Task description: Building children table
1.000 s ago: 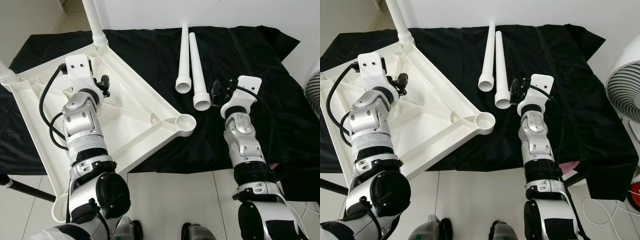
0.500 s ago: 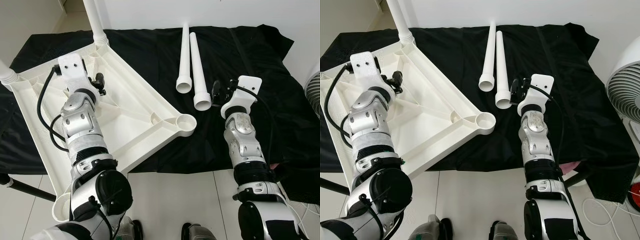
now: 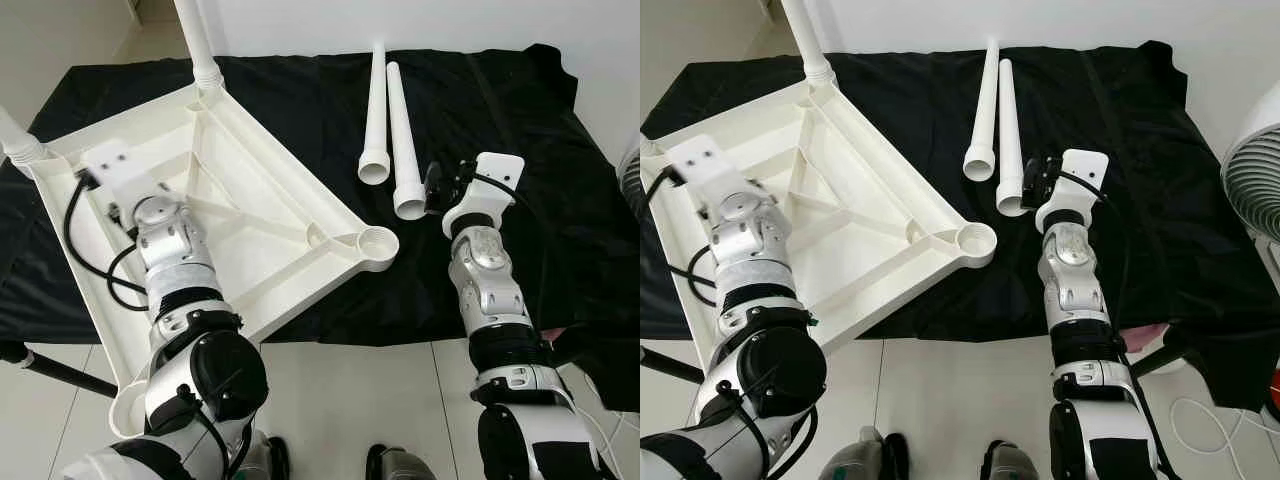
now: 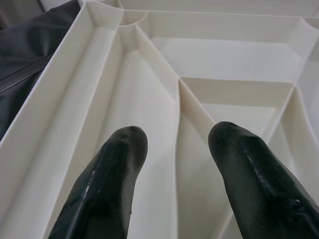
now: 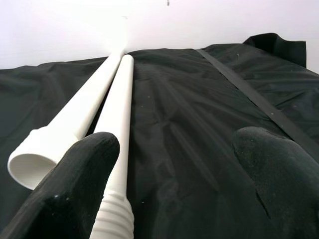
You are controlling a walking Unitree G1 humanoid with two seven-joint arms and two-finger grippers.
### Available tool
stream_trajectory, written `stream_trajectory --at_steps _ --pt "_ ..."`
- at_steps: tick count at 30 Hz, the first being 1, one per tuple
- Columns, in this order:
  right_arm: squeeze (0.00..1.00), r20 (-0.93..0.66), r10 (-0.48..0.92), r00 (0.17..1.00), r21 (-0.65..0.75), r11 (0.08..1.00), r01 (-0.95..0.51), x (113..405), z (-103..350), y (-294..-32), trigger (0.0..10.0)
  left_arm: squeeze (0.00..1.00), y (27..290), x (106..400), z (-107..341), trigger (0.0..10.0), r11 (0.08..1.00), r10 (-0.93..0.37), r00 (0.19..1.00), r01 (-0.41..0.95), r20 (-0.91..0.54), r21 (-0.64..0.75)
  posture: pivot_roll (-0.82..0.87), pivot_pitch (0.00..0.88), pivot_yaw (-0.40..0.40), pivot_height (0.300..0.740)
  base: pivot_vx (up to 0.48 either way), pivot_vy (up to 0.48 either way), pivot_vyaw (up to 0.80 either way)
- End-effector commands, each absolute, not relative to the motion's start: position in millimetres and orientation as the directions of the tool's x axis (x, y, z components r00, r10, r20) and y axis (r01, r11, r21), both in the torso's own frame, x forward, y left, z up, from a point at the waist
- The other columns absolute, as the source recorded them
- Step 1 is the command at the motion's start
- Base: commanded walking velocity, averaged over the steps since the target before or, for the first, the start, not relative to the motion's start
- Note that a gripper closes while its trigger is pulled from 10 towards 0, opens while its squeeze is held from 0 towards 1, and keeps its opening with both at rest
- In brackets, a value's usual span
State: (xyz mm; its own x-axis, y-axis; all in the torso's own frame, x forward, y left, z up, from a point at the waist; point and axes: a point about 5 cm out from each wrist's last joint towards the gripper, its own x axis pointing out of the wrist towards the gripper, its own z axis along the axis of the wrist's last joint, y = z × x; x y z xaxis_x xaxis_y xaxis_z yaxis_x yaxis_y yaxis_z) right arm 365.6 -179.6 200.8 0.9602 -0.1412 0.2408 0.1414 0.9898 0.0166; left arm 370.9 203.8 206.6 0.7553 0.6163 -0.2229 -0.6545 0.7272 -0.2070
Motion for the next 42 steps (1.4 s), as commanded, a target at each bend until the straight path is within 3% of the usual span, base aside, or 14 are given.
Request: stream_trajectory --at_steps 1,6,13,15,18,20,21,24,28,32,35,42 --pt "0.0 0.23 -0.141 0.963 0.017 0.99 0.141 365.1 199.3 -179.6 10.0 0.0 199.2 374.2 211.3 10.0 0.758 0.589 0.785 -0.619 -0.192 -0.205 -0.1 0.141 0.112 0.74 0.0 0.0 0.0" --pt "0.0 0.229 -0.139 0.964 0.018 0.99 0.138 365.2 199.2 -179.0 10.0 0.0 187.2 378.7 216.5 10.0 0.799 0.549 0.822 -0.569 -0.15 -0.194 -0.1 0.141 0.111 0.74 0.0 0.0 0.0" --pt "0.0 0.225 -0.131 0.965 0.017 0.991 0.131 365.1 198.5 -178.6 10.0 0.0 161.1 382.8 222.5 10.0 0.909 0.367 0.928 -0.374 -0.069 -0.184 -0.1 0.142 0.109 0.74 0.0 0.0 0.0" --pt "0.0 0.222 -0.124 0.967 0.015 0.992 0.124 365.3 197.6 -177.8 10.0 0.0 150.1 382.9 226.2 10.0 0.955 0.243 0.97 -0.241 -0.01 -0.172 -0.1 0.142 0.109 0.74 0.0 0.0 0.0" --pt "0.0 0.22 -0.12 0.968 0.014 0.993 0.12 365.3 197.2 -177.4 10.0 0.0 145.6 382.4 228.0 10.0 0.968 0.189 0.982 -0.184 0.017 -0.171 -0.1 0.142 0.109 0.74 0.0 0.0 0.0" --pt "0.0 0.216 -0.098 0.971 0.006 0.995 0.099 365.4 195.9 -175.3 10.0 0.0 131.8 379.6 231.5 10.0 0.985 -0.043 0.996 0.055 0.078 -0.163 -0.1 0.142 0.109 0.74 0.0 0.0 0.0" --pt "0.0 0.216 -0.098 0.971 0.006 0.995 0.099 365.4 195.9 -175.3 10.0 0.0 131.8 379.6 231.5 10.0 0.985 -0.043 0.996 0.055 0.078 -0.163 -0.1 0.142 0.109 0.74 0.0 0.0 0.0" --pt "0.0 0.212 -0.073 0.975 -0.005 0.997 0.076 365.4 194.8 -173.6 10.0 0.0 120.1 370.9 233.4 10.0 0.942 -0.298 0.947 0.312 0.12 -0.121 -0.09 0.141 0.105 0.74 0.0 0.0 0.0" --pt "0.0 0.21 -0.071 0.975 -0.008 0.997 0.075 365.4 194.6 -174.1 10.0 0.0 118.1 366.0 230.2 10.0 0.91 -0.396 0.912 0.406 0.111 -0.085 -0.09 0.141 0.105 0.74 0.0 0.0 0.0" --pt "0.0 0.204 -0.049 0.978 -0.016 0.998 0.053 365.7 193.5 -172.2 10.0 0.0 110.4 351.7 226.0 10.0 0.801 -0.594 0.799 0.598 0.093 -0.023 -0.09 0.139 0.1 0.74 0.0 0.0 0.0" --pt "0.0 0.197 -0.02 0.98 -0.023 0.999 0.025 366.1 191.4 -169.0 10.0 0.0 107.5 344.1 223.8 10.0 0.747 -0.665 0.744 0.664 0.07 0.033 -0.08 0.141 0.099 0.74 0.0 0.0 0.0" --pt "0.0 0.199 0.052 0.979 -0.03 0.998 -0.047 367.6 187.4 -161.3 10.0 0.0 108.6 340.3 221.7 10.0 0.776 -0.631 0.768 0.628 0.107 0.062 -0.08 0.14 0.106 0.74 0.0 0.0 0.0"
